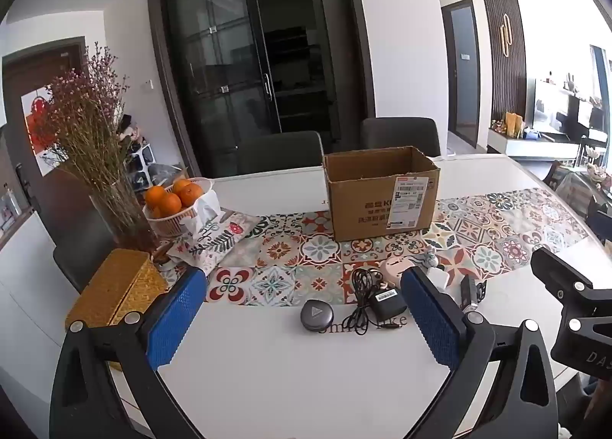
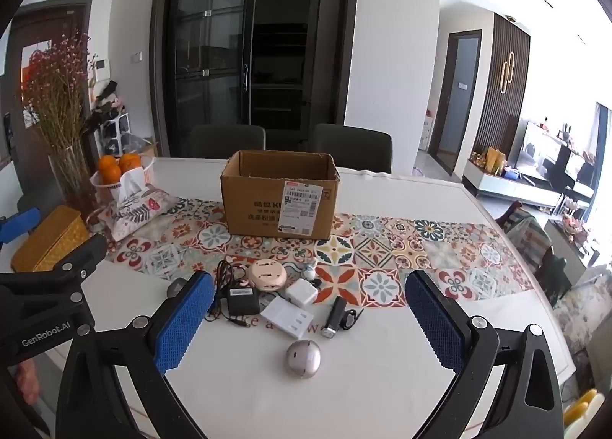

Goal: Organize rigid objects

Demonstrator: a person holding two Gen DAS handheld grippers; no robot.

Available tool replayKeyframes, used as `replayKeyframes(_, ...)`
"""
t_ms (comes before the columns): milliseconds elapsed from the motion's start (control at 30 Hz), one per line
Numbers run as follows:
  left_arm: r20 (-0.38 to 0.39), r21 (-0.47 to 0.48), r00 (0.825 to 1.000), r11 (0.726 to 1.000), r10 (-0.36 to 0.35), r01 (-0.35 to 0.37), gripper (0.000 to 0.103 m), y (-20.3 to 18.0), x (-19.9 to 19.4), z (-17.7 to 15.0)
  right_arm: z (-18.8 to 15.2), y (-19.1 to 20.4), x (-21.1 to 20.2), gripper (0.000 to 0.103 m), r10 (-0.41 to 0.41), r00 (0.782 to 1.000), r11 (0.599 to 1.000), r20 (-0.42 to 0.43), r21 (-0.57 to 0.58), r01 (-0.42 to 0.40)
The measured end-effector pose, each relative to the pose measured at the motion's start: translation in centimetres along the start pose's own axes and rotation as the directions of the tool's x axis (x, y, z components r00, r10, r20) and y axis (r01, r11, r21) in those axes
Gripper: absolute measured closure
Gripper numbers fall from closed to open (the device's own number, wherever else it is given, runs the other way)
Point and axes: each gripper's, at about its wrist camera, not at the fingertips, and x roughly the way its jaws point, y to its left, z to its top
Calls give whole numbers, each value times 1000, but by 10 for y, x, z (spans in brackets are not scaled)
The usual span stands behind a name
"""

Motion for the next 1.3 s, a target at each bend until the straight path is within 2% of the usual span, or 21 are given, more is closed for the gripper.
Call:
replayKeyframes(133,-18,5,1000,1000,-16,16,0,-3,6,-4,0,0,1,2,-4,1000,1000,3,-7,4)
replayKeyframes(400,7,5,1000,1000,-3,3,0,0,2,-1,0,-1,0,2,6,1000,1000,2,-2,-6)
replayKeyframes(1300,12,10,1000,1000,-6,6,0,-1,1,1,1,3,3,2,13,1000,1000,4,-3,-13)
